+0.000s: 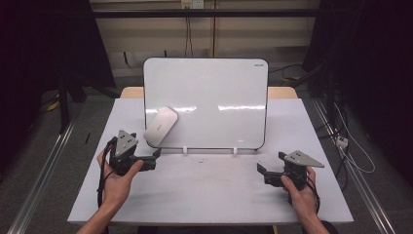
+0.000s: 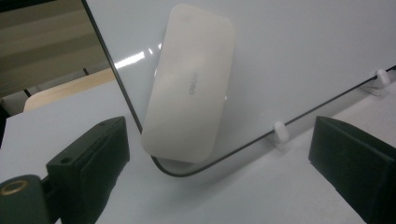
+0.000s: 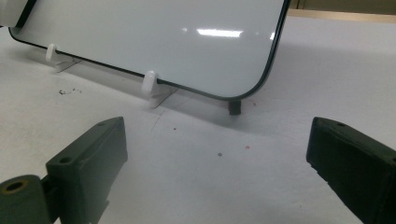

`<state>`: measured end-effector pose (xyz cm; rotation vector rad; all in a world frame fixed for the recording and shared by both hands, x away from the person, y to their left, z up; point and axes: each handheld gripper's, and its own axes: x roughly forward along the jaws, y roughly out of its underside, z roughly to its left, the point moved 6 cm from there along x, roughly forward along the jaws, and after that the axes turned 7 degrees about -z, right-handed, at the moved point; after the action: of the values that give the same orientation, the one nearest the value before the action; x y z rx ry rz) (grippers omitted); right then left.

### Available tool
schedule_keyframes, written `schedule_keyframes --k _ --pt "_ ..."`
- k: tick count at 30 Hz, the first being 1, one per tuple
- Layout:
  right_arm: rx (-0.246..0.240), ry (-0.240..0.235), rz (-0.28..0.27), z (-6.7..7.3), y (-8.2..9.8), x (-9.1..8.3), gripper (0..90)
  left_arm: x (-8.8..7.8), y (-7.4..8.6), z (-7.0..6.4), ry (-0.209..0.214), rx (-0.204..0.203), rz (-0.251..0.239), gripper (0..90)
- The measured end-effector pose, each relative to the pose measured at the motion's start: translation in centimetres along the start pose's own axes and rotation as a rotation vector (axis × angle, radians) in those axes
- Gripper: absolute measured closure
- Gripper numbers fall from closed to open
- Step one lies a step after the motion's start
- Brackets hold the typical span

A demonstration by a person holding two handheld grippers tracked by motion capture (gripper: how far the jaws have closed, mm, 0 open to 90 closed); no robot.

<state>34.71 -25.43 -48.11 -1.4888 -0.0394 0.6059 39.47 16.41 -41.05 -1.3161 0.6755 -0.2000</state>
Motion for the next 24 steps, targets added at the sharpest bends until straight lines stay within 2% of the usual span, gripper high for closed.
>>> schedule_keyframes --k 2,4,5,8,13,14,15,16,18,20,24 --pt "0.0 -0.001 0.001 0.0 0.0 0.0 5.2 -0.3 0.4 0.0 -0.006 -0.002 0.007 5.2" --pt "0.0 -0.001 0.001 0.0 0.0 0.0 5.2 -0.7 0.9 -0.1 0.002 -0.051 0.019 5.2" --pt "0.0 0.0 0.001 0.0 0.0 0.0 5.2 -0.8 1.1 -0.2 0.004 -0.06 0.021 5.2" --pt "-0.003 -0.001 0.003 0.0 0.0 0.0 5.2 -1.3 1.6 0.0 -0.016 -0.054 0.015 5.2" --pt "-0.003 0.0 0.003 0.0 0.0 0.0 5.2 -1.7 2.5 0.5 -0.025 -0.064 0.023 5.2" --pt "-0.004 0.0 0.004 0.0 0.0 0.0 5.2 -1.7 2.8 0.5 -0.019 -0.072 0.03 5.1" --pt "-0.004 0.0 0.004 0.0 0.1 0.0 5.2 -1.7 3.0 0.5 -0.006 -0.1 0.035 5.0" --pt "-0.004 0.0 0.004 0.0 0.1 0.0 5.2 -1.8 3.3 0.5 -0.011 -0.105 0.039 5.1" --pt "-0.004 -0.001 0.003 0.0 0.1 0.0 5.2 -1.9 3.8 0.5 -0.026 -0.082 0.04 5.1" --pt "-0.004 0.001 0.005 0.0 0.1 0.0 5.2 -2.0 4.1 0.5 -0.019 -0.099 0.041 5.0" --pt "-0.005 0.0 0.006 -0.1 0.1 0.0 5.2 -2.2 4.9 0.5 -0.033 -0.097 0.029 5.0"
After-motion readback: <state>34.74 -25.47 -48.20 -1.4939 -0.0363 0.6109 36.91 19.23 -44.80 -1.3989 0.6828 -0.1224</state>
